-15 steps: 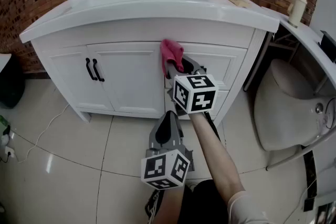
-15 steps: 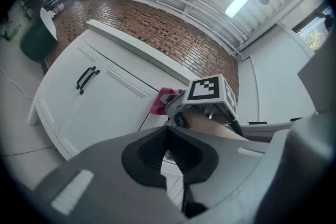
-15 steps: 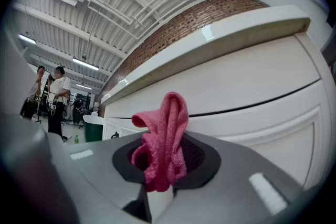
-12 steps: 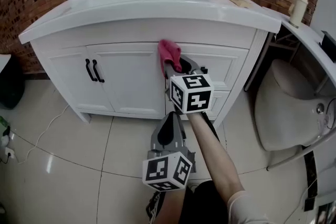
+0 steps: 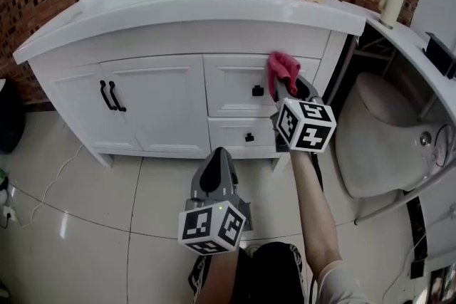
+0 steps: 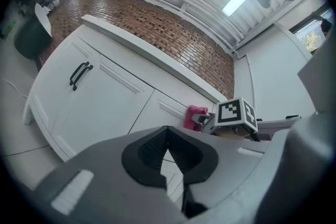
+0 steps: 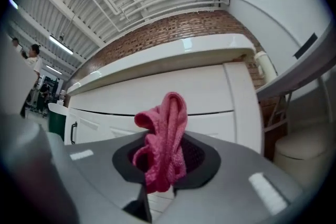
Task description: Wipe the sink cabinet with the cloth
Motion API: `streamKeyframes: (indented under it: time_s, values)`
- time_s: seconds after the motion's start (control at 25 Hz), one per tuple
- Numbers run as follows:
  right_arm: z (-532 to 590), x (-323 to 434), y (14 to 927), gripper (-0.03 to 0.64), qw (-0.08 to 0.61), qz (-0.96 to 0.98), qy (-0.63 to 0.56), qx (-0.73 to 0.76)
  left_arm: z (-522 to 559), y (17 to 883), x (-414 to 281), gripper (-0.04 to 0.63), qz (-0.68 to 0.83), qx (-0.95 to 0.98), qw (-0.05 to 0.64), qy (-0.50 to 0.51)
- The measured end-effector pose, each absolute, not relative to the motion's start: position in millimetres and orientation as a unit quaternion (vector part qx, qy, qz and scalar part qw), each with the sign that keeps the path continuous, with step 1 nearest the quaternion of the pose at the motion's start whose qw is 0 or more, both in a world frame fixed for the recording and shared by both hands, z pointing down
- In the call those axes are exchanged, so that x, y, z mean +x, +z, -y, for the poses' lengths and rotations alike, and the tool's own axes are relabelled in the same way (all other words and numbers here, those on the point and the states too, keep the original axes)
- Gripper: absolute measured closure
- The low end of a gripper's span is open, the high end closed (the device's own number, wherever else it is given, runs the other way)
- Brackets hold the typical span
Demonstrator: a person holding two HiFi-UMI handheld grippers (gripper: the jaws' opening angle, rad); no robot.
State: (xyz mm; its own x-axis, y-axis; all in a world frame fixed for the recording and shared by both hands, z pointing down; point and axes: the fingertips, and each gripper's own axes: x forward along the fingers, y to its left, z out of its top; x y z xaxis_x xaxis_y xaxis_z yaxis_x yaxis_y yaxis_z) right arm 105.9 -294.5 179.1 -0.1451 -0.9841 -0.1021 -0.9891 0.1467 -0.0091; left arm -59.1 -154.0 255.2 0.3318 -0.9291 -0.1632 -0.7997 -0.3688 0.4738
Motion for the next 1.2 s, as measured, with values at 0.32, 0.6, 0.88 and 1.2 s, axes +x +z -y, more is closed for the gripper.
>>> streamKeyframes:
  time_s: [0.32, 0.6, 0.88, 1.2]
  values:
    - [280.5, 220.4, 189.1, 0.543, 0.041, -0.697, 0.012, -0.716, 155.7, 258.3, -48.2, 0.581, 0.543, 0.802, 0.154, -0.196]
    - [252.4, 153.8, 184.7, 0.545, 0.126, -0.753, -0.007, -0.646, 154.3, 255.9, -44.0, 0.581, 0.537, 0.802, 0.161, -0.205]
    - [294.1, -26.2, 237.6, 0.545, 0.08, -0.852, -0.062, -0.514, 150.1, 248.7, -65.6, 0.581, 0.544, 0.79, 0.164, -0.231]
    - [316.8, -28.9, 272.0, 0.545, 0.002, -0.844, -0.011, -0.536, 152.3, 241.8, -70.9, 0.581, 0.54, 0.79, 0.167, -0.236]
